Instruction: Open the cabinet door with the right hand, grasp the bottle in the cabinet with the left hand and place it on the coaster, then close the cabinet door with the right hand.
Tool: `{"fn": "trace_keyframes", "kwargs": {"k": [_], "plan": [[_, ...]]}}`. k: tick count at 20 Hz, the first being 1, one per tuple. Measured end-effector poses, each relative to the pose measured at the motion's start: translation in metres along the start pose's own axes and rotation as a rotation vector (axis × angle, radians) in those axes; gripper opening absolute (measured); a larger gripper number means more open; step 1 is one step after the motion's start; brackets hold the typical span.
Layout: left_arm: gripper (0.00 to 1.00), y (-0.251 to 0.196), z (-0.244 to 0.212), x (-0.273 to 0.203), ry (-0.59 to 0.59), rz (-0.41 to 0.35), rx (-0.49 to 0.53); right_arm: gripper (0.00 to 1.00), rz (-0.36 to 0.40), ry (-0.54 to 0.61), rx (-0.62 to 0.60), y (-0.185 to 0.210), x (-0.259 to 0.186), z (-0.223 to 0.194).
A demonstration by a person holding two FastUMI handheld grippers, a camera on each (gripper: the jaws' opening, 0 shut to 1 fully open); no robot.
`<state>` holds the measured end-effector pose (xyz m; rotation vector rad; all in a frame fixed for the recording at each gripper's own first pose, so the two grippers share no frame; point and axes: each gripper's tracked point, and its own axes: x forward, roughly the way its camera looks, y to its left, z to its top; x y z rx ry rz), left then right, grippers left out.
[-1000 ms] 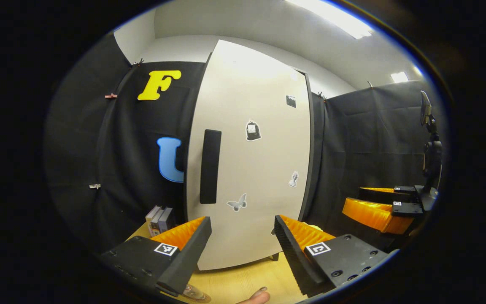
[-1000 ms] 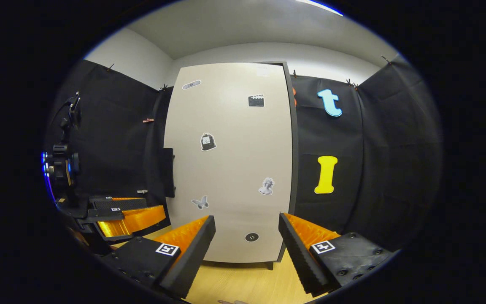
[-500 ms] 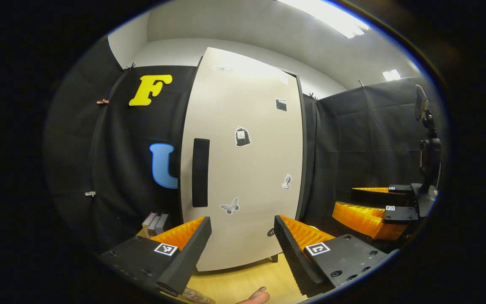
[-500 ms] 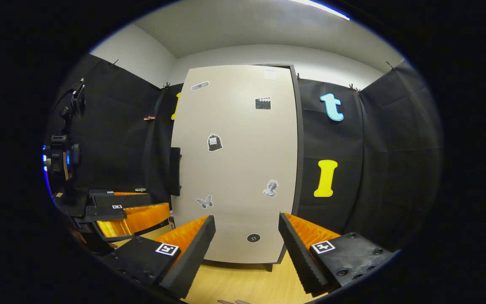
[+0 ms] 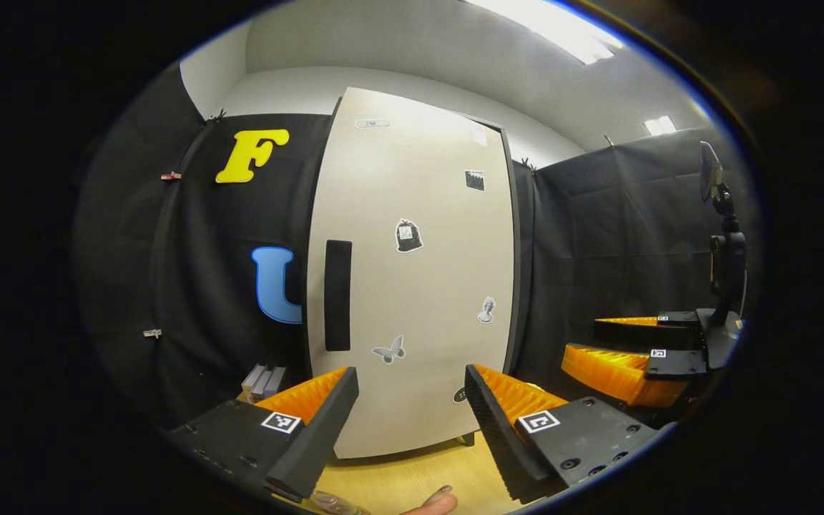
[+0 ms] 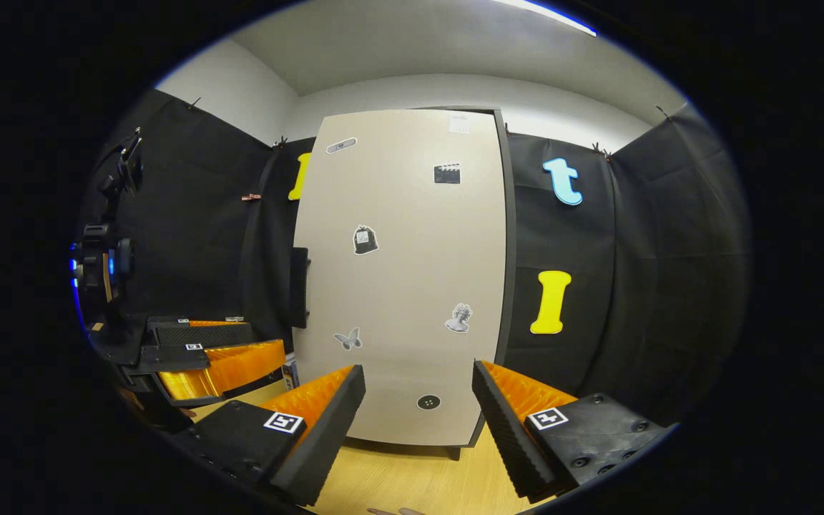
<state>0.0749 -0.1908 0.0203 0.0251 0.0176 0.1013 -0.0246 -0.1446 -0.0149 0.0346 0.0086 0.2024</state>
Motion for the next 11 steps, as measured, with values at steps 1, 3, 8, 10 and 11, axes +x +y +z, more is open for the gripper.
{"fn": "trace_keyframes", "kwargs": {"k": [1,3,8,10,11], "plan": [[0.94,0.0005,0.0006,0.0,0.0,0.003,0.004,0.98,0.003,0.001,0.0,0.0008,0.0003,0.0002],[0.94,0.0014,0.0013,-0.0002,-0.001,0.008,0.009,0.98,0.008,0.0,-0.003,0.003,0.0013,0.0008],[0.94,0.003,0.0028,0.0002,-0.003,0.01,0.016,0.98,0.017,0.009,0.0,0.0062,0.0067,0.0013],[0.94,0.0038,0.0035,-0.0002,-0.004,0.016,0.023,0.98,0.019,0.01,0.002,0.0078,0.009,0.0023],[0.94,0.0039,0.0041,-0.0002,-0.003,0.017,0.022,0.98,0.02,0.013,0.002,0.009,0.0082,0.0016]]}}
